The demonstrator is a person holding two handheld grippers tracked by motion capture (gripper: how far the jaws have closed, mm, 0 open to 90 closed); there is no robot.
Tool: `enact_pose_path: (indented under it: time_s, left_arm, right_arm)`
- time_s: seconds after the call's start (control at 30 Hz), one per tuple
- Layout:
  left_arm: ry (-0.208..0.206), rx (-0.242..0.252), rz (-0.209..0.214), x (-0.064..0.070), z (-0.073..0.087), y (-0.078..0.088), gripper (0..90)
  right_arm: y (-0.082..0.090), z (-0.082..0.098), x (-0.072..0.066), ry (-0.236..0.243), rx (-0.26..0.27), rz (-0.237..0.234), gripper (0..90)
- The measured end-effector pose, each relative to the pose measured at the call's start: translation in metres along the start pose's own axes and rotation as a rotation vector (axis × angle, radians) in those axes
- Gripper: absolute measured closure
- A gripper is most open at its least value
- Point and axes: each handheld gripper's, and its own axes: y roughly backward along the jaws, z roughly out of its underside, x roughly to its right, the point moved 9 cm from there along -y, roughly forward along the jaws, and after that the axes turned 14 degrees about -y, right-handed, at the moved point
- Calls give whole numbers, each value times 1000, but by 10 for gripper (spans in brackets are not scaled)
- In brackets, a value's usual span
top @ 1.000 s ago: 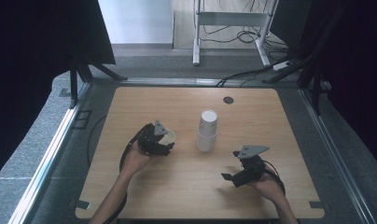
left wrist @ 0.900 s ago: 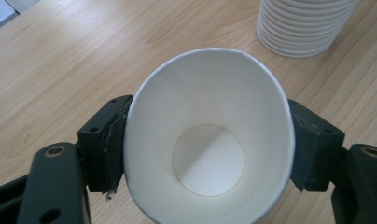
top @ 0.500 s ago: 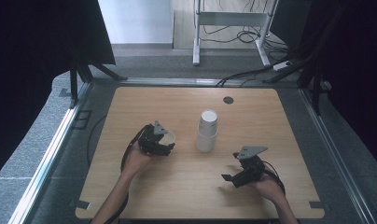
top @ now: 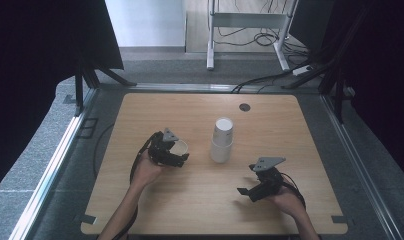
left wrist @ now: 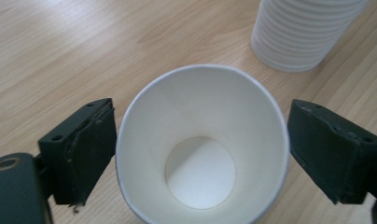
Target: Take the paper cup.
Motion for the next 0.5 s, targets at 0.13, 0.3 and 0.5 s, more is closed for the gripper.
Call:
enact_pose_path:
  time_s: [0.13, 0.3, 0.5]
  left_arm:
    - [9, 25, 7, 0, -3, 6, 35]
    - [5, 45, -8, 0, -6, 14, 12]
    - [-24, 42, -27, 4, -7, 19, 2]
  right_arm:
    - [0, 1, 0, 1, -5, -1, 24]
    - [-1, 2, -2, 5, -15, -9, 29]
    - [-2, 2, -2, 7, -17, -10, 31]
